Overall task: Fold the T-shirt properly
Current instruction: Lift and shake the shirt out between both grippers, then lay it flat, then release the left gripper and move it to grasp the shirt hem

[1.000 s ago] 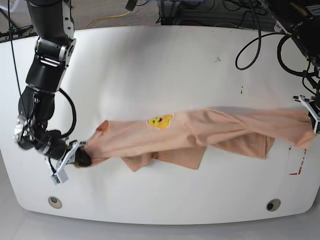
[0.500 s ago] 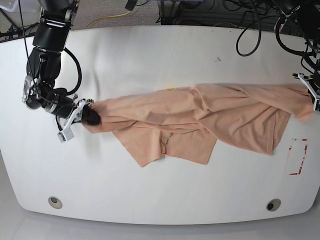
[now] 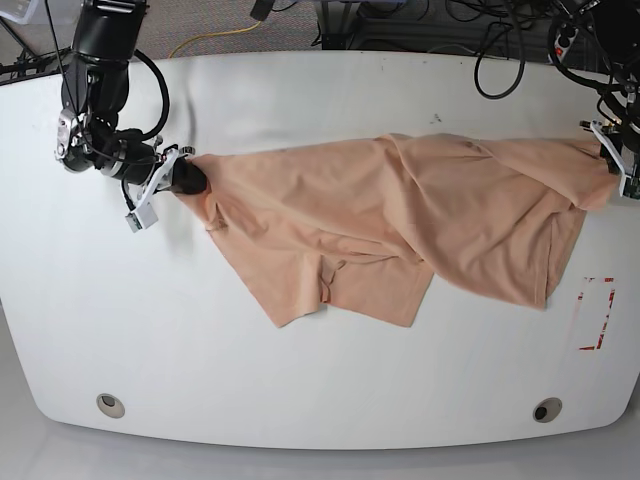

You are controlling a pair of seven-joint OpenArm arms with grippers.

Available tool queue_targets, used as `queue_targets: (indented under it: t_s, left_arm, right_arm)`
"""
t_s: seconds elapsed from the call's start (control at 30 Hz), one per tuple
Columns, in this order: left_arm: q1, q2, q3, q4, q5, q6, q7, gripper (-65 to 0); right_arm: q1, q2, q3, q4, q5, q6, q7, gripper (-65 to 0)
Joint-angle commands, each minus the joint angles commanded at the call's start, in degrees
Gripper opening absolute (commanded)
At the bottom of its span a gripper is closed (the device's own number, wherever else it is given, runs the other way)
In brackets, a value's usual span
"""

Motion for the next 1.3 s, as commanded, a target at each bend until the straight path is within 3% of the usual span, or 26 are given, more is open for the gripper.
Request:
queue_targets:
  t_s: [0.07, 0.13, 0.27, 0.33, 0.4, 0.63, 0.77, 0.97, 1.1, 1.3]
  left_arm:
    - [0.1, 0.3, -0.5, -0.9, -0.1, 0.0, 0.0, -24.7]
    - [0.1, 0.4, -2.5, -1.0, -1.8, 0.0, 0.0, -23.5]
    - [-0.2, 0.2, -5.5, -0.8, -12.7, 0.0, 0.0, -23.2]
    - [-2.7, -0.2, -5.9, -1.1, -15.6, 0.0, 0.0, -23.2]
    - [-7.3, -0.2, -5.3, -2.9, -14.6, 0.0, 0.0, -23.1]
    - [-22.9, -0.3, -1.0, -20.0, -4.0, 0.0, -0.2, -22.9]
    - [-30.3, -1.7, 0.0, -32.2, -2.1, 0.0, -1.2, -22.9]
    - [-37.5, -3.8, 4.0, -49.5, -1.3, 0.0, -12.4, -22.9]
    - [-40.9, -5.2, 8.3, -58.4, -1.7, 3.3, -16.5, -22.9]
    - [-45.5, -6.3, 9.0, -70.9, -1.2, 4.3, -25.8, -22.9]
  right_arm:
    - [-0.1, -0.1, -0.2, 0.0, 0.0, 0.00, 0.0, -65.0]
    - [-0.1, -0.1, -0.2, 0.0, 0.0, 0.00, 0.0, -65.0]
    - [0.0, -0.2, -0.2, 0.0, 0.0, 0.00, 0.0, -65.0]
    - [0.2, -0.3, -0.2, 0.0, 0.1, 0.00, 0.0, -65.0]
    - [0.3, -1.1, -0.2, 0.0, 0.1, 0.00, 0.0, -65.0]
    - [0.3, -1.8, -0.1, 0.0, 0.0, 0.00, 0.1, -65.0]
    - [0.3, -1.8, -0.1, 0.0, 0.0, 0.00, 0.2, -65.0]
    - [0.4, -2.7, -0.1, 0.0, 0.0, 0.00, 0.3, -65.0]
    - [1.1, -2.9, 0.0, 0.0, -0.2, 0.00, 0.3, -65.0]
    - [1.9, -4.0, 0.0, 0.0, -0.2, 0.00, 0.3, -65.0]
